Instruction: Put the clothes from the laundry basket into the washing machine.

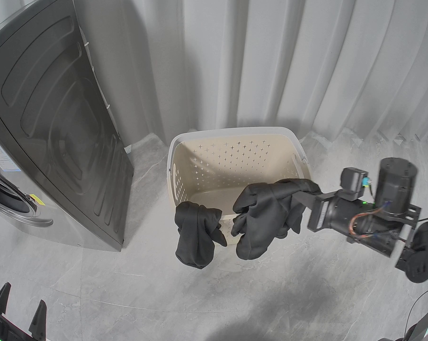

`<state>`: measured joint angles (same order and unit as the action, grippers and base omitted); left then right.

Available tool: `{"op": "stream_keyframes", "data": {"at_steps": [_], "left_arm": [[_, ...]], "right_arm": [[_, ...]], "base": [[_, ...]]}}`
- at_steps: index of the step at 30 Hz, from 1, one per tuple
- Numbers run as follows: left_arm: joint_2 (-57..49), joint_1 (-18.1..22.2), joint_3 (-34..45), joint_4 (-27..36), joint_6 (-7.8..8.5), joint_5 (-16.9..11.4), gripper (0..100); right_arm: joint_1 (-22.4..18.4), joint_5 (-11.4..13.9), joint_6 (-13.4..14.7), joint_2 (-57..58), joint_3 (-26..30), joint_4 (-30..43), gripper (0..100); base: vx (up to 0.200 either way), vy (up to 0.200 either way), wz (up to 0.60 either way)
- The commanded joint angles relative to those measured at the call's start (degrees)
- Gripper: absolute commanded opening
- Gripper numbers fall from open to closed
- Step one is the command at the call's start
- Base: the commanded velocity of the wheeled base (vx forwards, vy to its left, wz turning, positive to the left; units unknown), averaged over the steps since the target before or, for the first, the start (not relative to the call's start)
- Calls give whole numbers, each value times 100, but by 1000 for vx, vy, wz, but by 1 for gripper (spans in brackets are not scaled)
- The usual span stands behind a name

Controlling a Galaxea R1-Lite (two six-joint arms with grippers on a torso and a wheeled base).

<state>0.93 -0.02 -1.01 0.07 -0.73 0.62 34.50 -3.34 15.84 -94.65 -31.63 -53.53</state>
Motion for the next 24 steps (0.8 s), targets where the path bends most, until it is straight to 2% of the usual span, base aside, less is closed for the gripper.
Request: {"op": "stream_keyframes", "data": {"at_steps": [1,5,9,20,24], "left_arm": [[-75,11,101,10,135,-9,100],[-75,11,101,10,135,-9,100],[-75,11,101,10,161,-18,100],[-66,2,101,1,100,-18,100],[-66,2,92,10,108,-45,100]], "right_arm": [[400,290,-151,2398,905,299,0],[347,308,-529,2741,870,361,0],[400,299,-582,2829,808,352,0],[452,308,-599,2706,799,352,0],[496,316,-599,2601,782,343,0]], "base": [[0,0,0],[0,0,0],[0,0,0],[0,0,0],[-200,0,0]]}}
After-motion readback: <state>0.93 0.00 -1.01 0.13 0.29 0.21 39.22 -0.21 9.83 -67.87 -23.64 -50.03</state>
